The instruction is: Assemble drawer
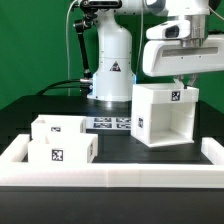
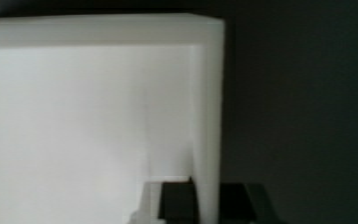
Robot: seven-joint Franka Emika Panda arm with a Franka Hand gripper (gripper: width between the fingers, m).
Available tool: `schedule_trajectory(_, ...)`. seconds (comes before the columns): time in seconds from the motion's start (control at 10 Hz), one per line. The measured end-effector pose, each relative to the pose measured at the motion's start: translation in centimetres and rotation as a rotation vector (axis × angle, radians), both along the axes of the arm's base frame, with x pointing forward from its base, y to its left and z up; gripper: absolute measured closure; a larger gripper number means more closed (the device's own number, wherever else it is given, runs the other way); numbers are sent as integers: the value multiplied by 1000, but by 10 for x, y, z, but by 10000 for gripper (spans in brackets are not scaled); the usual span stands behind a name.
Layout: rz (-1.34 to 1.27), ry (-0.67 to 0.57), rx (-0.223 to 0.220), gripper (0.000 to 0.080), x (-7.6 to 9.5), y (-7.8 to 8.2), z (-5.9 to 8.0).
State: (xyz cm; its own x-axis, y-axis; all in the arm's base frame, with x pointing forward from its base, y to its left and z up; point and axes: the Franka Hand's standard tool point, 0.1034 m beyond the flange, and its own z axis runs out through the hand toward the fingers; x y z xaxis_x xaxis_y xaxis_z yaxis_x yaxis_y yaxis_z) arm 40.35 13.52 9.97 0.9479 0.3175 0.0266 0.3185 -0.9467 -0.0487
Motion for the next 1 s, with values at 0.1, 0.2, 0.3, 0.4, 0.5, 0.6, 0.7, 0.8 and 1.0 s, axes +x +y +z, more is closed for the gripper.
schedule_trajectory(0.1,0,0,0,764,0,0,0)
schedule_trajectory(0.2,0,0,0,764,0,0,0)
schedule_trajectory(0.3,0,0,0,764,0,0,0)
schedule_trajectory(0.4,-1,-1,1,764,3,-3,0)
schedule_trajectory(0.5,-31,-6,2,763,13,-14,0)
schedule_trajectory(0.6,-66,-15,5,763,21,-20,0)
schedule_trajectory(0.7,-95,-32,9,763,30,-27,0)
schedule_trajectory(0.8,-130,-40,11,763,43,-35,0)
schedule_trajectory(1.0,-166,-53,17,762,69,-43,0)
